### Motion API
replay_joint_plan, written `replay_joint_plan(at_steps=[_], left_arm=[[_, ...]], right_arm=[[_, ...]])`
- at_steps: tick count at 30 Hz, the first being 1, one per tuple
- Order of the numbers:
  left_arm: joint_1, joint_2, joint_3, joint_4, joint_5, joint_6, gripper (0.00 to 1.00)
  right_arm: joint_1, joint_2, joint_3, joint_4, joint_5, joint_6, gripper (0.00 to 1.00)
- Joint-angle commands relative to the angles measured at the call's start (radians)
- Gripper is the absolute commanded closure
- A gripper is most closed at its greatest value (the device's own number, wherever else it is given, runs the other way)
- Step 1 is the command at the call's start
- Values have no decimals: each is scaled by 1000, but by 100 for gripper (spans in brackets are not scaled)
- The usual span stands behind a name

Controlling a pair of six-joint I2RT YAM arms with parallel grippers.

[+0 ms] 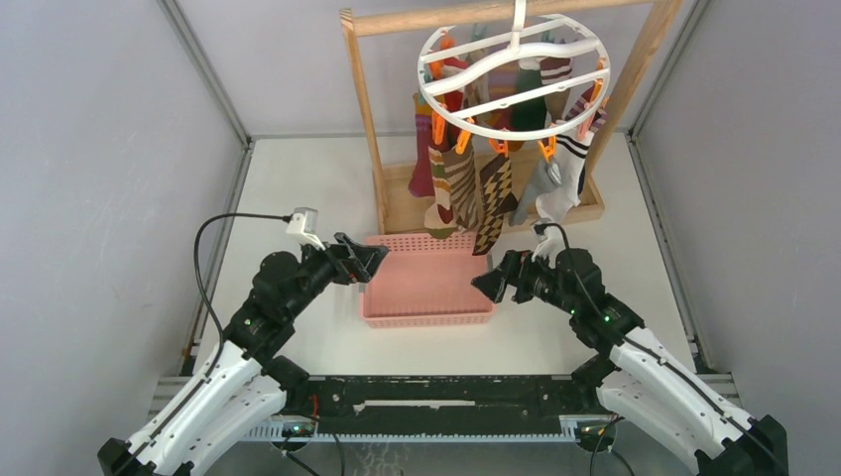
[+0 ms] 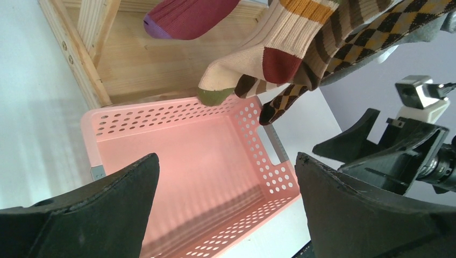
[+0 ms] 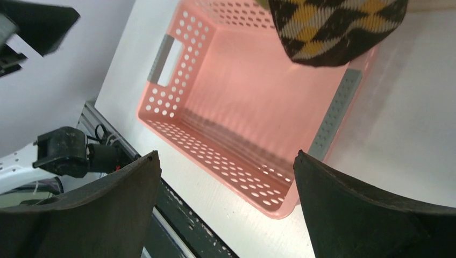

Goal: Remove the socks clipped to the hanger
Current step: Remove the sock from the hanger.

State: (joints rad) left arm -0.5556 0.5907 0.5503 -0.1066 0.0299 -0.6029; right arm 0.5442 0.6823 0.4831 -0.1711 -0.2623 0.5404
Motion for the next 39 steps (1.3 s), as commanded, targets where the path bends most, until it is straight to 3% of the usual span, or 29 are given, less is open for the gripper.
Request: replay_joint_plan(at_steps=[1, 27, 39], left_arm=[[-6, -18, 25, 64, -8, -8, 0], [-5, 0, -34, 186, 13, -36, 0], [-31, 128, -88, 334, 57, -35, 0]], right_arm=[[26, 3, -14, 56, 29, 16, 0], [27, 31, -17, 79, 20, 11, 0], [-39, -3, 38, 46, 10, -24, 0]])
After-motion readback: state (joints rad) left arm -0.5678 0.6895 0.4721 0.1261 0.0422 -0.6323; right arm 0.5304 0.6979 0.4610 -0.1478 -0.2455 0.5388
